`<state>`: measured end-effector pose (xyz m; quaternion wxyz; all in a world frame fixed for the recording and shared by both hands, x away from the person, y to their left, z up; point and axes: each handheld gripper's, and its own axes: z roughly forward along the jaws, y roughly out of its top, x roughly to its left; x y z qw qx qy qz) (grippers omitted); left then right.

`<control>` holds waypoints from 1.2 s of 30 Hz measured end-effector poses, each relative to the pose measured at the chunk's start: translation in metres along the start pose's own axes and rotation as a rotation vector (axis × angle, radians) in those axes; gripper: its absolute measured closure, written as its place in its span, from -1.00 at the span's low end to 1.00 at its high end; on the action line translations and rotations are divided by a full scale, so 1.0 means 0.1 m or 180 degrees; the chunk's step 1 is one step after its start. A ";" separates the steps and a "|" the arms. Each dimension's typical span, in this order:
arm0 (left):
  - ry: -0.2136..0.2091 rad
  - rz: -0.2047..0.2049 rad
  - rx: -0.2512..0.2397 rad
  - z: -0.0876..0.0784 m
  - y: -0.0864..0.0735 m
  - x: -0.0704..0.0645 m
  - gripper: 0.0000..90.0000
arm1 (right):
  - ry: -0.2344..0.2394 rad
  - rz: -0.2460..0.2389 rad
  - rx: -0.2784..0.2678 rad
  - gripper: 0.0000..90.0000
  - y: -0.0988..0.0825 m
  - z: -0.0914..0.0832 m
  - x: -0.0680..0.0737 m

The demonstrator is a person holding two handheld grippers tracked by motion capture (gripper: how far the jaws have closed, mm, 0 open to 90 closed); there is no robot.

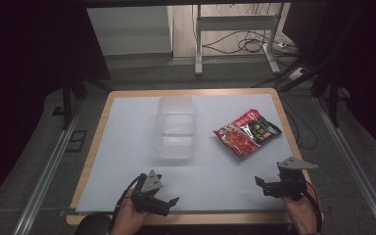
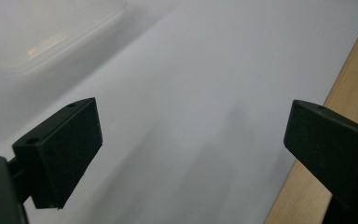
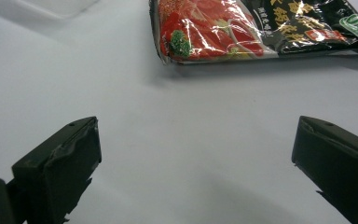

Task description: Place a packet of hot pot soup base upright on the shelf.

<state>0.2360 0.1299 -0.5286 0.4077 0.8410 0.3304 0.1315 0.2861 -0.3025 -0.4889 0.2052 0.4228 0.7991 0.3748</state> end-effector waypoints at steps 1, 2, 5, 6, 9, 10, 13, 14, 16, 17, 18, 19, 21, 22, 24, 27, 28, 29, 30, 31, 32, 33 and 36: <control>-0.0034 -0.0047 -0.0033 0.00 0.00 0.00 -0.91 | 0.0027 0.0010 -0.0001 -0.98 -0.01 0.01 -0.01; -0.0061 -0.0072 -0.0053 -0.01 0.00 0.00 -0.92 | 0.0043 0.0020 0.0008 -0.98 -0.01 0.01 -0.02; -0.0072 -0.0053 -0.0042 0.00 0.00 -0.01 -0.92 | 0.0049 -0.0021 0.0011 -0.98 -0.01 0.03 -0.01; -0.0069 -0.0023 -0.0018 0.01 0.00 -0.02 -0.93 | 0.0054 -0.0043 0.0008 -0.98 -0.01 0.03 0.00; -0.0095 0.0048 -0.0006 0.02 0.00 -0.03 -0.94 | 0.0038 -0.0094 0.0010 -0.98 0.00 0.03 0.01; -0.0107 0.0095 -0.0009 0.03 0.00 -0.05 -0.96 | 0.0056 -0.0116 0.0004 -0.98 0.00 0.04 0.03; -0.0081 0.0147 0.0005 0.04 0.01 -0.08 -0.98 | 0.0066 -0.0122 0.0017 -0.98 0.00 0.05 0.03; -0.0072 0.0163 0.0012 0.05 0.01 -0.08 -0.98 | 0.0069 -0.0124 0.0022 -0.98 -0.01 0.05 0.02; -0.0061 0.0169 0.0040 0.05 0.01 -0.08 -0.98 | 0.0079 -0.0109 0.0014 -0.97 -0.01 0.05 0.02; -0.0061 0.0169 0.0040 0.05 0.01 -0.08 -0.98 | 0.0079 -0.0109 0.0014 -0.97 -0.01 0.05 0.02; -0.0068 0.0159 0.0052 0.05 0.01 -0.08 -0.98 | 0.0082 -0.0104 0.0008 -0.97 -0.01 0.05 0.02; -0.0072 0.0147 0.0066 0.05 0.01 -0.08 -0.98 | 0.0086 -0.0106 0.0015 -0.97 -0.01 0.05 0.02; -0.0079 0.0108 0.0087 0.06 0.01 -0.07 -0.97 | 0.0107 -0.0112 0.0021 -0.97 -0.01 0.06 0.02; -0.0079 0.0108 0.0087 0.06 0.01 -0.07 -0.97 | 0.0109 -0.0117 0.0032 -0.96 -0.01 0.06 0.02; -0.0096 0.0064 0.0101 0.07 0.01 -0.07 -0.97 | 0.0114 -0.0118 0.0044 -0.96 -0.01 0.07 0.02; -0.0138 0.0018 0.0081 0.09 0.03 -0.08 -0.96 | 0.0118 -0.0135 0.0069 -0.96 -0.01 0.08 0.03; -0.0138 0.0018 0.0081 0.09 0.03 -0.08 -0.96 | 0.0120 -0.0135 0.0068 -0.95 -0.01 0.08 0.03; -0.0147 0.0029 0.0073 0.09 0.05 -0.09 -0.96 | 0.0120 -0.0135 0.0068 -0.95 -0.01 0.08 0.03; -0.0118 0.0051 0.0057 0.09 0.07 -0.09 -0.96 | 0.0119 -0.0136 0.0071 -0.95 -0.01 0.08 0.03; -0.0089 0.0074 0.0043 0.09 0.09 -0.08 -0.96 | 0.0120 -0.0141 0.0073 -0.95 -0.01 0.08 0.03; -0.0085 0.0075 0.0021 0.09 0.11 -0.07 -0.96 | 0.0122 -0.0141 0.0072 -0.95 -0.01 0.09 0.04; -0.0107 0.0054 -0.0023 0.09 0.13 -0.05 -0.95 | 0.0123 -0.0147 0.0081 -0.95 -0.01 0.09 0.04; -0.0194 -0.0058 -0.0123 0.12 0.19 0.01 -0.94 | 0.0130 -0.0148 0.0089 -0.95 -0.01 0.10 0.04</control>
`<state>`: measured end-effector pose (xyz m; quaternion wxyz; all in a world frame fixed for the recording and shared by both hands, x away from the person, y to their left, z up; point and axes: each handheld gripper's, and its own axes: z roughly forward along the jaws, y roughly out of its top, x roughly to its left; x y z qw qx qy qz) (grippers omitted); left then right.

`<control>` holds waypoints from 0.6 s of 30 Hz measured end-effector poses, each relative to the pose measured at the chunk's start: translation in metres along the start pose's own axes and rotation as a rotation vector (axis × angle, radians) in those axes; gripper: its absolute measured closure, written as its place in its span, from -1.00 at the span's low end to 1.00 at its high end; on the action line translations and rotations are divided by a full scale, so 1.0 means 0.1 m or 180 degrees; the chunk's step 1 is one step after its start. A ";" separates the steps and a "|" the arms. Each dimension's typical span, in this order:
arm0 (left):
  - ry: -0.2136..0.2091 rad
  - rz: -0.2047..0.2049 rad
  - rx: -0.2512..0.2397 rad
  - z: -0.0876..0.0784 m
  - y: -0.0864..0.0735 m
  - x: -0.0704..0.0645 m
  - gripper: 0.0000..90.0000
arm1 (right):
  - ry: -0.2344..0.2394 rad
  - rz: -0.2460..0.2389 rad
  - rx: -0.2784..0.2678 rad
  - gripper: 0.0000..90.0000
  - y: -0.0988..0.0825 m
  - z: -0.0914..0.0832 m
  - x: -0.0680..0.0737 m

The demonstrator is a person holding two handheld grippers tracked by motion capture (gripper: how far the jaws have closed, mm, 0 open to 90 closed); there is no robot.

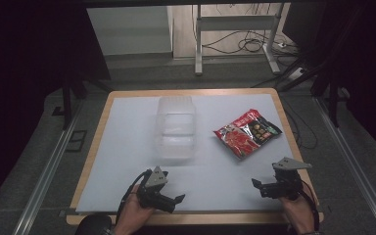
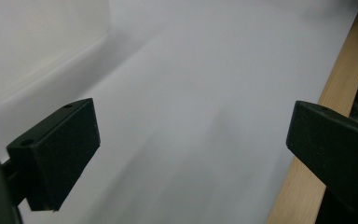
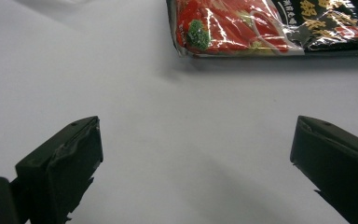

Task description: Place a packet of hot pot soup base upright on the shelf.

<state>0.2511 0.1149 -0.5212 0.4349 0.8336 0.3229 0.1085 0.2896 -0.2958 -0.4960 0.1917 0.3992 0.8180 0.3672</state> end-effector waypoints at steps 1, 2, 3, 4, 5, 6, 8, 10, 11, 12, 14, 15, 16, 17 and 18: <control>-0.0043 -0.0037 -0.0021 0.03 0.04 0.03 -0.93 | 0.0005 -0.0001 0.0003 -0.95 0.00 0.01 0.00; -0.0043 -0.0037 -0.0021 0.03 0.04 0.03 -0.93 | 0.0005 -0.0001 0.0003 -0.95 0.00 0.01 0.00; -0.0059 -0.0042 -0.0029 0.06 0.07 0.05 -0.93 | 0.0005 0.0000 0.0011 -0.95 0.00 0.01 0.00; -0.0084 -0.0023 -0.0019 0.09 0.11 0.06 -0.93 | 0.0011 0.0008 0.0028 -0.95 0.00 0.02 -0.01; -0.0084 -0.0023 -0.0019 0.09 0.11 0.06 -0.93 | 0.0011 0.0008 0.0028 -0.95 0.00 0.02 -0.01; -0.0124 -0.0031 -0.0048 0.10 0.14 0.07 -0.93 | 0.0014 0.0009 0.0035 -0.95 -0.01 0.02 -0.01; -0.0197 -0.0059 -0.0099 0.13 0.21 0.07 -0.91 | 0.0020 0.0012 0.0058 -0.94 -0.01 0.03 0.00; -0.0154 0.0001 -0.0117 0.16 0.26 0.07 -0.86 | 0.0018 0.0004 0.0062 -0.94 0.00 0.04 0.00; -0.0148 0.0016 -0.0122 0.17 0.29 0.07 -0.84 | 0.0015 0.0000 0.0061 -0.94 0.00 0.04 0.00; -0.0148 0.0016 -0.0122 0.17 0.29 0.07 -0.81 | 0.0015 0.0000 0.0061 -0.94 0.00 0.04 0.00; -0.0160 0.0021 -0.0129 0.21 0.33 0.08 -0.76 | 0.0018 0.0001 0.0059 -0.94 0.00 0.04 0.00; -0.0164 0.0026 -0.0130 0.22 0.35 0.09 -0.70 | 0.0016 0.0003 0.0058 -0.94 0.00 0.04 0.00; -0.0176 0.0028 -0.0131 0.23 0.36 0.09 -0.70 | 0.0016 0.0003 0.0058 -0.94 0.00 0.04 0.00; -0.0188 0.0044 -0.0136 0.25 0.39 0.10 -0.66 | 0.0019 0.0007 0.0053 -0.94 0.00 0.04 0.00; -0.0201 0.0092 -0.0136 0.27 0.42 0.10 -0.65 | 0.0019 0.0009 0.0054 -0.94 0.00 0.04 0.00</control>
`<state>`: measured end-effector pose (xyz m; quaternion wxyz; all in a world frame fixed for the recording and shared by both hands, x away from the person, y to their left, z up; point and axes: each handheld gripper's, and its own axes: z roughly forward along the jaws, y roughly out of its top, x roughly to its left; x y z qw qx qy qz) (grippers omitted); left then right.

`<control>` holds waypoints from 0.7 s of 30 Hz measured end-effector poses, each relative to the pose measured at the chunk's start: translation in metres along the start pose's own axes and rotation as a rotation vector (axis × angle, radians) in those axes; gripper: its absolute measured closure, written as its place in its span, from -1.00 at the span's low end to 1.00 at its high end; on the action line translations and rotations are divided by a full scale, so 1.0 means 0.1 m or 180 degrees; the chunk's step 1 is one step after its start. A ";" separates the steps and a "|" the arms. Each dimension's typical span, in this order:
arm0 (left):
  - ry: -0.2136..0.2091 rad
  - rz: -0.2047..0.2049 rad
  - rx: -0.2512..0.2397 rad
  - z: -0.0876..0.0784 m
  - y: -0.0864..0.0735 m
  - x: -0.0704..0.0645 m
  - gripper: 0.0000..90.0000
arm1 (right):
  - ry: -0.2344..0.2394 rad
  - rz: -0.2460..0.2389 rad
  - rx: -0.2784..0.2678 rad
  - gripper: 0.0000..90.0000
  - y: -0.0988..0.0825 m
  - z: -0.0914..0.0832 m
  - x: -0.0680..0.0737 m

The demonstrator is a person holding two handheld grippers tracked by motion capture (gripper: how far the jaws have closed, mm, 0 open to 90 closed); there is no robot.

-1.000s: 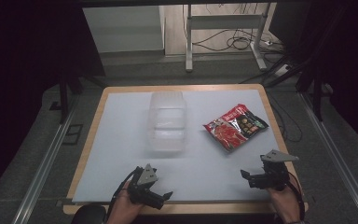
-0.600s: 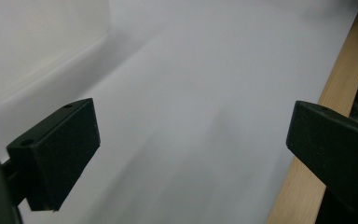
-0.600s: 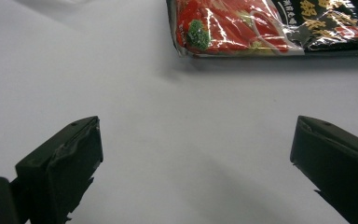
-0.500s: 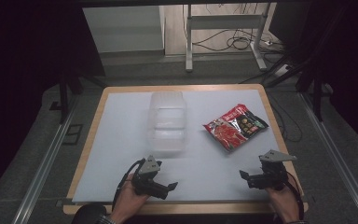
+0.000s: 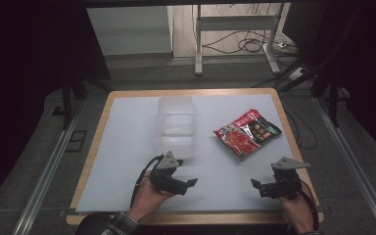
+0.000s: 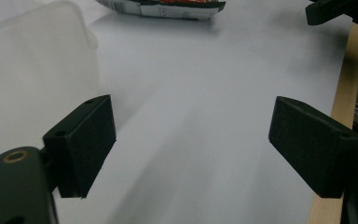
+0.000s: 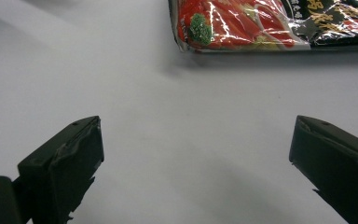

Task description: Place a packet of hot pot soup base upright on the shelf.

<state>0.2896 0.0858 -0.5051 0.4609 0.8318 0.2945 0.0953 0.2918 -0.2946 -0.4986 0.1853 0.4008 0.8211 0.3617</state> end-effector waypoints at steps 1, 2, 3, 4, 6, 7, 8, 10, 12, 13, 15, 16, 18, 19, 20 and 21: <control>-0.0012 0.0030 0.0004 0.02 0.02 0.00 -0.64 | 0.0001 0.0002 0.0003 -0.94 0.00 0.00 0.00; -0.0012 0.0030 0.0004 0.02 0.02 0.00 -0.63 | 0.0001 0.0002 0.0003 -0.94 0.00 0.00 0.00; -0.0035 0.0055 0.0001 0.04 0.04 0.00 -0.63 | 0.0002 0.0000 0.0007 -0.94 0.00 0.00 0.00; -0.0046 0.0067 -0.0003 0.06 0.06 0.00 -0.61 | 0.0001 -0.0003 0.0012 -0.94 0.00 0.01 0.00; -0.0061 0.0087 -0.0013 0.09 0.09 -0.01 -0.53 | -0.0003 -0.0005 0.0012 -0.94 0.00 0.00 0.00; -0.0079 0.0092 -0.0018 0.11 0.11 -0.01 -0.53 | -0.0003 -0.0005 0.0012 -0.94 0.00 0.00 0.00; -0.0105 0.0109 -0.0022 0.15 0.15 -0.01 -0.47 | -0.0008 -0.0002 0.0009 -0.93 0.00 0.00 0.00; -0.0116 0.0118 -0.0030 0.17 0.17 -0.01 -0.43 | -0.0011 -0.0001 0.0009 -0.93 0.00 0.00 0.00; -0.0126 0.0132 -0.0036 0.21 0.21 0.00 -0.30 | -0.0012 0.0002 0.0009 -0.93 0.00 0.00 0.00; -0.0127 0.0137 -0.0038 0.23 0.23 0.00 -0.30 | -0.0012 0.0004 0.0010 -0.93 0.00 0.00 0.00; -0.0145 0.0133 -0.0052 0.27 0.27 0.01 -0.22 | -0.0015 0.0011 0.0010 -0.93 0.00 0.00 0.00; -0.0157 0.0130 -0.0058 0.29 0.29 0.02 -0.20 | -0.0014 0.0014 0.0011 -0.93 0.00 0.00 0.00; -0.0181 0.0147 -0.0062 0.35 0.33 0.02 -0.09 | -0.0025 0.0018 0.0007 -0.93 0.00 0.00 -0.01; -0.0181 0.0147 -0.0062 0.35 0.33 0.02 -0.07 | -0.0025 0.0018 0.0007 -0.93 0.00 0.00 -0.01; -0.0185 0.0155 -0.0060 0.37 0.35 0.02 -0.07 | -0.0033 0.0020 0.0006 -0.93 0.00 0.00 -0.01; -0.0202 0.0164 -0.0057 0.40 0.37 0.02 -0.03 | -0.0047 0.0026 0.0001 -0.93 0.00 0.00 -0.01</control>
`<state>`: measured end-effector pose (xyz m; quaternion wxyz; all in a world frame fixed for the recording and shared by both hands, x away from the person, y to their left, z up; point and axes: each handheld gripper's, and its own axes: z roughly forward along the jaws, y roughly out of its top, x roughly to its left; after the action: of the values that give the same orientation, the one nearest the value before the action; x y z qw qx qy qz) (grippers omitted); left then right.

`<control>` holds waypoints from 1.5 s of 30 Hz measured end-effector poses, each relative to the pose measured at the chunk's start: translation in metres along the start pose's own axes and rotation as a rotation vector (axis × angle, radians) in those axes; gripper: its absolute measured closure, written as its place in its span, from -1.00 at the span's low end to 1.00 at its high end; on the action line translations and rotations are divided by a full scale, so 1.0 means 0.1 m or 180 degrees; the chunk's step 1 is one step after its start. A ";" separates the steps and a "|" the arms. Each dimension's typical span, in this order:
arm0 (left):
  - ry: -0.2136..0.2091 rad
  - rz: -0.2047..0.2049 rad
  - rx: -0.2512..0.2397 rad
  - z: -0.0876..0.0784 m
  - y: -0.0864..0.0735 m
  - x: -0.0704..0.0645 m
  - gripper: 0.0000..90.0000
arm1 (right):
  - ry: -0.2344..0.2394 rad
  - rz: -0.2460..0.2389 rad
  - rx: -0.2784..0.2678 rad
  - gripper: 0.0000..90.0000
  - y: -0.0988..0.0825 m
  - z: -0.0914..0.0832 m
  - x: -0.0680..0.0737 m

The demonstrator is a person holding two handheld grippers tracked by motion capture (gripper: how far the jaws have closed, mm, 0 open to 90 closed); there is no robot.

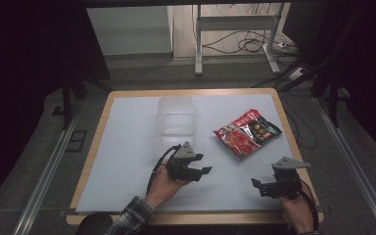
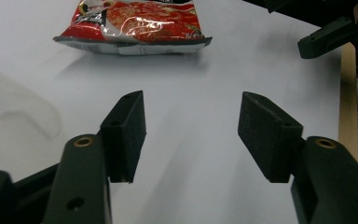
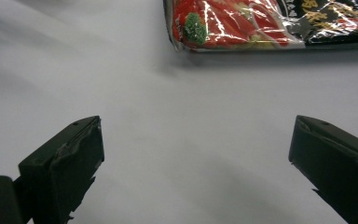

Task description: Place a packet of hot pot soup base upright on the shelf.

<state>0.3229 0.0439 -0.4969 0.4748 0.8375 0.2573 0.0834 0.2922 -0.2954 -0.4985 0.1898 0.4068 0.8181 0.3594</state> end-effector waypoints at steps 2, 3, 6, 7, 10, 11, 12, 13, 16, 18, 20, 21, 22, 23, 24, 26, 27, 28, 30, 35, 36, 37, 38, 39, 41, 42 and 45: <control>-0.0022 0.0013 0.0001 0.04 0.03 0.00 0.06 | -0.0009 0.0013 -0.0014 -0.93 0.00 -0.01 -0.01; -0.0031 0.0032 0.0004 0.07 0.05 0.00 0.06 | -0.0016 0.0017 -0.0014 -0.93 0.00 -0.01 -0.01; -0.0027 0.0060 0.0015 0.13 0.09 0.00 0.15 | -0.0019 0.0044 -0.0019 -0.93 0.00 -0.01 -0.02; -0.0048 0.0055 0.0009 0.15 0.10 0.00 0.18 | -0.0020 0.0046 -0.0018 -0.93 0.00 -0.01 -0.02; -0.0072 0.0042 0.0019 0.22 0.14 0.01 0.25 | -0.0019 0.0041 -0.0017 -0.93 0.00 -0.01 -0.02; -0.0086 0.0045 0.0025 0.26 0.16 0.01 0.27 | -0.0019 0.0041 -0.0016 -0.93 0.00 -0.01 -0.02; -0.0086 0.0045 0.0025 0.26 0.16 0.01 0.30 | -0.0019 0.0041 -0.0016 -0.93 0.00 -0.01 -0.02; -0.0083 0.0052 0.0026 0.29 0.18 0.01 0.32 | -0.0021 0.0040 -0.0019 -0.93 0.00 -0.01 -0.02; -0.0069 0.0076 0.0016 0.38 0.22 0.01 0.39 | -0.0023 0.0041 -0.0015 -0.93 0.00 -0.01 -0.02; -0.0072 0.0081 0.0019 0.40 0.23 0.02 0.46 | -0.0025 0.0041 -0.0016 -0.93 0.00 -0.01 -0.02; -0.0071 0.0047 0.0036 0.46 0.25 0.03 0.54 | -0.0029 0.0038 -0.0016 -0.93 0.00 -0.01 -0.02; -0.0072 0.0028 0.0038 0.48 0.25 0.04 0.54 | -0.0029 0.0038 -0.0016 -0.93 0.00 -0.01 -0.02; -0.0077 -0.0002 0.0036 0.51 0.25 0.05 0.57 | -0.0029 0.0038 -0.0015 -0.93 0.00 -0.01 -0.02; -0.0084 -0.0021 0.0029 0.53 0.26 0.06 0.64 | -0.0033 0.0040 -0.0015 -0.93 0.00 -0.01 -0.02; -0.0090 -0.0050 0.0005 0.55 0.26 0.06 0.75 | -0.0032 0.0042 -0.0015 -0.93 0.00 -0.01 -0.02; -0.0067 -0.0075 -0.0014 0.58 0.27 0.05 0.81 | -0.0033 0.0041 -0.0014 -0.93 0.00 -0.01 -0.02; -0.0041 -0.0066 -0.0013 0.61 0.27 0.05 0.89 | -0.0033 0.0041 -0.0013 -0.93 0.00 -0.01 -0.02; -0.0025 -0.0055 -0.0013 0.63 0.28 0.04 0.95 | -0.0032 0.0041 -0.0013 -0.93 0.00 -0.01 -0.02; -0.0006 -0.0039 -0.0001 0.67 0.30 0.03 1.00 | -0.0028 0.0040 -0.0013 -0.93 0.00 -0.01 -0.02; 0.0046 -0.0063 -0.0019 0.79 0.34 0.04 1.00 | -0.0019 0.0042 -0.0011 -0.92 -0.01 -0.01 -0.03; 0.0061 -0.0070 -0.0033 0.82 0.35 0.05 1.00 | -0.0017 0.0040 -0.0009 -0.92 -0.01 -0.01 -0.03; 0.0070 -0.0074 -0.0039 0.84 0.35 0.05 1.00 | -0.0015 0.0039 -0.0010 -0.92 -0.01 -0.01 -0.03; 0.0082 -0.0087 -0.0052 0.86 0.36 0.05 1.00 | -0.0008 0.0042 -0.0013 -0.92 -0.01 -0.01 -0.03; 0.0093 -0.0090 -0.0056 0.88 0.37 0.05 1.00 | -0.0008 0.0042 -0.0013 -0.92 -0.01 -0.01 -0.03; 0.0127 -0.0086 -0.0066 0.92 0.40 0.05 1.00 | -0.0001 0.0040 -0.0010 -0.92 -0.01 -0.01 -0.03; 0.0143 -0.0072 -0.0059 0.94 0.41 0.06 1.00 | 0.0002 0.0039 -0.0008 -0.92 -0.01 -0.01 -0.03; 0.0218 -0.0061 -0.0091 0.99 0.46 0.05 1.00 | 0.0007 0.0036 0.0002 -0.92 -0.01 0.00 -0.03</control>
<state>0.3817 -0.0473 -0.5124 0.4784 0.8248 0.2802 0.1112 0.2931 -0.2979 -0.4989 0.1867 0.4111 0.8161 0.3606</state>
